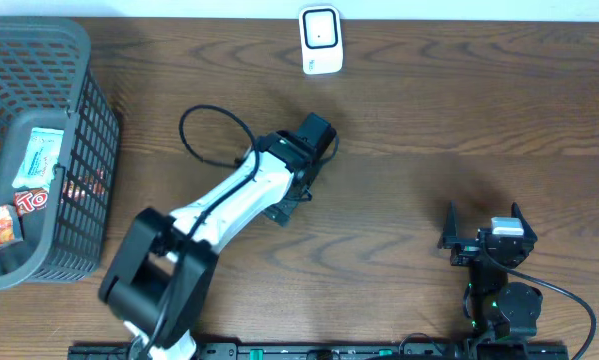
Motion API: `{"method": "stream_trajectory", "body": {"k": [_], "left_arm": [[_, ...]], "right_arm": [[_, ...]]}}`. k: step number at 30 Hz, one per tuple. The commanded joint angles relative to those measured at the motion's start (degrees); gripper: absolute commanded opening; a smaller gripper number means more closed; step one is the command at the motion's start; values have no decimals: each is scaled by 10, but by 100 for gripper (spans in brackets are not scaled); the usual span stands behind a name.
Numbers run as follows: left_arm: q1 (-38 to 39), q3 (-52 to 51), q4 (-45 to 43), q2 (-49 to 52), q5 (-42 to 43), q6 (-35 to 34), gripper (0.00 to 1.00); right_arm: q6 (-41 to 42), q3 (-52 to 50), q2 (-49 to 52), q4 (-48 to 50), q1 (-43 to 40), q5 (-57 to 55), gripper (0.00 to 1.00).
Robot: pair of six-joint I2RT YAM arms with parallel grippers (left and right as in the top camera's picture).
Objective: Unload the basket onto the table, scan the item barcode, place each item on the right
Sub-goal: 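Lift the bottle out and carry it toward the white scanner, then lower the bottle onto the table in front of the scanner and release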
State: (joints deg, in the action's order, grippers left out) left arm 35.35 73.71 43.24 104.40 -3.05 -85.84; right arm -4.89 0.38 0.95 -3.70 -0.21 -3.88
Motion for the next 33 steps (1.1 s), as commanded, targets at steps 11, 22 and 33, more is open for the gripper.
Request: {"method": "stream_trajectory", "body": {"k": [11, 22, 33], "left_arm": [[-15, 57, 108, -204, -2, 772, 98], [-36, 56, 134, -105, 41, 1003, 98], [-49, 56, 110, -10, 40, 1024, 98]], "right_arm": [[-5, -1, -5, -2, 6, -5, 99], [-5, -1, -5, -2, 6, -5, 99], [-5, -1, -5, -2, 6, -5, 99]]}}
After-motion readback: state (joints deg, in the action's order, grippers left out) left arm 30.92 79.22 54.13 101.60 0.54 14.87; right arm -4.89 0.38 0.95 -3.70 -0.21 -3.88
